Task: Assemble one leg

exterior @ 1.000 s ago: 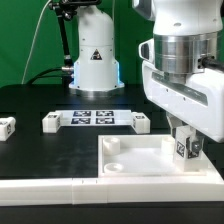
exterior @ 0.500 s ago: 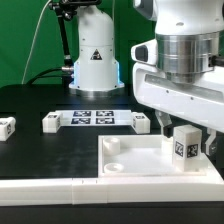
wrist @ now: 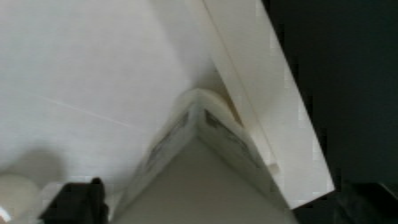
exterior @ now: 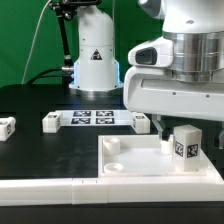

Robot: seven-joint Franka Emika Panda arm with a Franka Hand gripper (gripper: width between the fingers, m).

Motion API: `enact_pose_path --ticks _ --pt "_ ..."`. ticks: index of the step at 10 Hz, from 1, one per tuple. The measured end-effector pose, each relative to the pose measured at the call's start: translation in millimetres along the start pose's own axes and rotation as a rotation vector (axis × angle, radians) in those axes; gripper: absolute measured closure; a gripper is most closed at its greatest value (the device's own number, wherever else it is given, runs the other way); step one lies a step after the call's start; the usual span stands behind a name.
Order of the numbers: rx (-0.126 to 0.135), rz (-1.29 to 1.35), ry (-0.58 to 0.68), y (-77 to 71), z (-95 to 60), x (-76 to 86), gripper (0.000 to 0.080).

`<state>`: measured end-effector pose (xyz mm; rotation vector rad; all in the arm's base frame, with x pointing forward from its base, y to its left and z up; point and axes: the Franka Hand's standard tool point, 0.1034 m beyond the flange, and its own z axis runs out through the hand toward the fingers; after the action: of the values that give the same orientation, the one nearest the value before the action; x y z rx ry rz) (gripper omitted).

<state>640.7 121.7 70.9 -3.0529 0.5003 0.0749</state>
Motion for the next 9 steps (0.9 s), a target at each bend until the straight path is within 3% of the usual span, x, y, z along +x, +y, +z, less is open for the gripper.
enact_pose_path --ticks 5,9 --pt "0.0 -0.404 0.006 2.0 1.0 1.1 0.015" --pt "0.0 -0.486 0.006 2.1 1.0 1.1 0.015"
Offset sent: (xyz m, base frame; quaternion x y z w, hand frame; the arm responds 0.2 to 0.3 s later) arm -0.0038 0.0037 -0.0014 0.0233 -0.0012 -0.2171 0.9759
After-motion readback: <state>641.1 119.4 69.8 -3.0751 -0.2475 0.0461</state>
